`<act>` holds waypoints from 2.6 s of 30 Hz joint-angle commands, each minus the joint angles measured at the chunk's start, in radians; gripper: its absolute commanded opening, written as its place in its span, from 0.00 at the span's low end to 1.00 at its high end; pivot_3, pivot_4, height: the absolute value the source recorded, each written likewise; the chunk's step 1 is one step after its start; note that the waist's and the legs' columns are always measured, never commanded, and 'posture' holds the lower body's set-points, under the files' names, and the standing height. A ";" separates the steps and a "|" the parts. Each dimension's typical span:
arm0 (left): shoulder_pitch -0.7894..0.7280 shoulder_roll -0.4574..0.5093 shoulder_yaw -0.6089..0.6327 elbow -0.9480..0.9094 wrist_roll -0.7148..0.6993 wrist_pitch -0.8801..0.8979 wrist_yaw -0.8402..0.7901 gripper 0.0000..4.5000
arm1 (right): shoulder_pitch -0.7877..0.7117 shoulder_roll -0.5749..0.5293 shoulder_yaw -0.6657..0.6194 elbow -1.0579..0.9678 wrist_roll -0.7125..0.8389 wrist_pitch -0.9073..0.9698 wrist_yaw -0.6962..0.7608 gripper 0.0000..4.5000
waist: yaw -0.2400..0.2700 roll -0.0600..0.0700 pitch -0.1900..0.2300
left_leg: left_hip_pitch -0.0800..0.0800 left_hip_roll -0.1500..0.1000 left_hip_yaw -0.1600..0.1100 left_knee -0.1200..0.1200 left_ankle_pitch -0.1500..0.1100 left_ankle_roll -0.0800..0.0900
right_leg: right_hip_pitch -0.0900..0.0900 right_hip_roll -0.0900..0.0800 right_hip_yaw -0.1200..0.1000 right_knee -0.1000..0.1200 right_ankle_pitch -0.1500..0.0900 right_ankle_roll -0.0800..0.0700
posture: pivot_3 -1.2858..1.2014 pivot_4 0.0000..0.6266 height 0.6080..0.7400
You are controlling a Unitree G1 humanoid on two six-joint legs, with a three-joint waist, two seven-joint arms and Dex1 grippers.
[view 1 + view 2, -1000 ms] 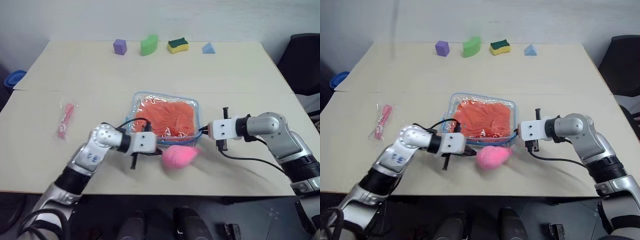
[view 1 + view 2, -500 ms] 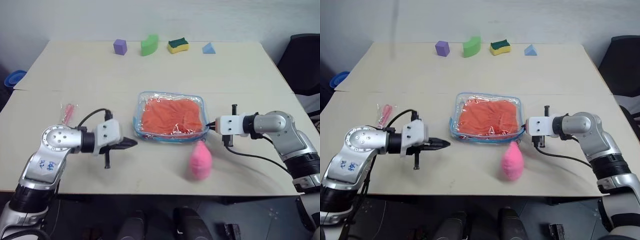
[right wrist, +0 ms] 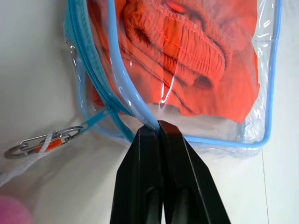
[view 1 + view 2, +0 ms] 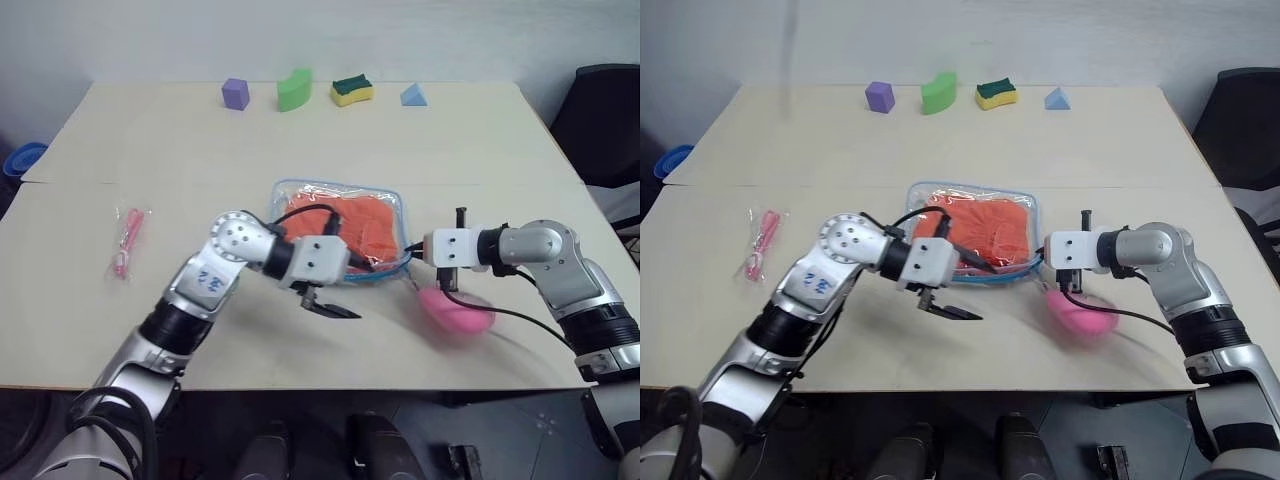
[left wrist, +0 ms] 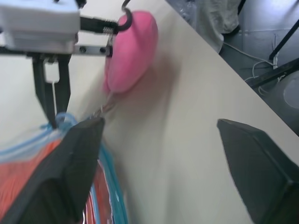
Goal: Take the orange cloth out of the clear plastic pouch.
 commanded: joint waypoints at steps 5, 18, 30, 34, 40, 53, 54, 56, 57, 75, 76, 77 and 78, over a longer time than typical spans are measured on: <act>-0.049 -0.153 -0.087 0.135 0.116 -0.112 0.071 1.00 | -0.026 0.016 -0.017 -0.035 -0.013 0.022 -0.016 0.00 | 0.002 0.000 0.000 | 0.000 0.000 0.000 0.000 0.000 0.000 | 0.000 0.000 0.000 0.000 0.000 0.000 | 0.52 0.24 1.00; -0.024 -0.289 -0.132 0.272 0.209 -0.221 0.189 1.00 | -0.051 0.026 -0.021 -0.017 -0.030 0.044 -0.014 0.00 | 0.003 0.000 0.000 | 0.000 0.000 0.001 0.000 0.000 0.000 | 0.000 0.000 0.001 0.000 0.000 0.000 | 0.52 0.24 1.00; -0.030 -0.353 -0.134 0.355 0.224 -0.250 0.199 0.66 | -0.063 0.038 -0.021 0.003 -0.038 0.046 -0.022 0.00 | 0.003 0.000 0.000 | 0.000 0.000 0.001 0.000 0.000 0.000 | 0.000 0.000 0.001 0.001 0.000 0.000 | 0.52 0.24 1.00; -0.009 -0.299 -0.105 0.297 0.206 -0.248 0.181 0.37 | -0.066 0.043 -0.019 0.009 -0.041 0.042 -0.026 0.00 | 0.002 0.000 0.000 | 0.000 0.000 0.001 0.000 0.000 0.000 | -0.001 0.000 0.001 0.001 0.000 0.000 | 0.52 0.24 1.00; 0.093 -0.086 0.039 0.039 0.119 -0.050 0.134 0.00 | -0.073 0.040 -0.023 0.030 -0.043 0.017 -0.035 0.00 | -0.006 0.001 0.000 | 0.001 0.000 0.002 0.000 0.000 0.000 | -0.002 0.000 0.003 0.002 0.000 0.000 | 0.52 0.24 1.00; 0.368 0.351 0.348 -0.357 -0.066 0.208 0.077 0.00 | -0.034 0.004 -0.044 0.047 -0.030 -0.062 -0.045 0.00 | 0.002 0.001 0.000 | 0.000 0.000 0.001 0.000 0.000 0.000 | -0.001 -0.001 0.002 0.001 0.000 0.000 | 0.52 0.24 1.00; 0.385 0.370 0.370 -0.369 -0.074 0.224 0.084 0.00 | -0.031 0.001 -0.047 0.045 -0.026 -0.065 -0.044 0.00 | 0.001 0.001 0.000 | 0.000 0.000 0.001 0.000 0.000 0.000 | -0.001 -0.001 0.002 0.000 0.000 0.000 | 0.52 0.24 1.00; 0.417 0.406 0.429 -0.385 -0.094 0.267 0.108 0.00 | -0.025 -0.009 -0.053 0.042 -0.019 -0.077 -0.045 0.00 | 0.001 0.001 0.000 | 0.000 0.000 0.001 0.000 0.000 0.000 | -0.001 -0.001 0.002 0.000 0.000 0.000 | 0.52 0.24 1.00; 0.431 0.419 0.459 -0.392 -0.108 0.293 0.119 0.00 | -0.021 -0.014 -0.055 0.040 -0.016 -0.083 -0.045 0.00 | 0.000 0.001 0.000 | 0.000 0.000 0.001 0.000 0.000 0.000 | -0.001 -0.001 0.002 0.000 0.000 0.000 | 0.52 0.24 1.00; 0.673 0.466 0.654 -0.306 -0.242 0.407 0.196 0.13 | 0.158 -0.066 -0.124 -0.231 0.262 0.039 0.091 0.14 | 0.001 0.002 0.000 | 0.000 0.000 0.000 -0.001 -0.001 0.001 | 0.000 -0.001 0.001 0.000 0.000 0.000 | 0.52 0.24 1.00; 0.673 0.457 0.659 -0.305 -0.252 0.411 0.200 0.19 | 0.172 -0.073 -0.130 -0.253 0.269 0.060 0.092 0.22 | 0.000 0.002 0.000 | 0.001 0.000 0.000 -0.001 -0.001 0.001 | 0.000 -0.001 0.001 0.000 0.000 0.000 | 0.52 0.24 1.00; 0.674 0.449 0.667 -0.304 -0.263 0.419 0.210 0.26 | 0.193 -0.080 -0.140 -0.281 0.280 0.088 0.090 0.30 | 0.001 0.002 0.000 | 0.001 0.000 0.000 -0.001 -0.001 0.001 | 0.000 -0.001 0.001 0.000 0.000 0.000 | 0.52 0.24 1.00; 0.677 0.442 0.675 -0.305 -0.271 0.424 0.219 0.32 | 0.212 -0.086 -0.151 -0.305 0.291 0.110 0.090 0.37 | 0.001 0.002 0.000 | 0.001 0.000 0.000 -0.001 -0.001 0.001 | 0.000 -0.001 0.001 0.000 0.000 0.000 | 0.52 0.24 1.00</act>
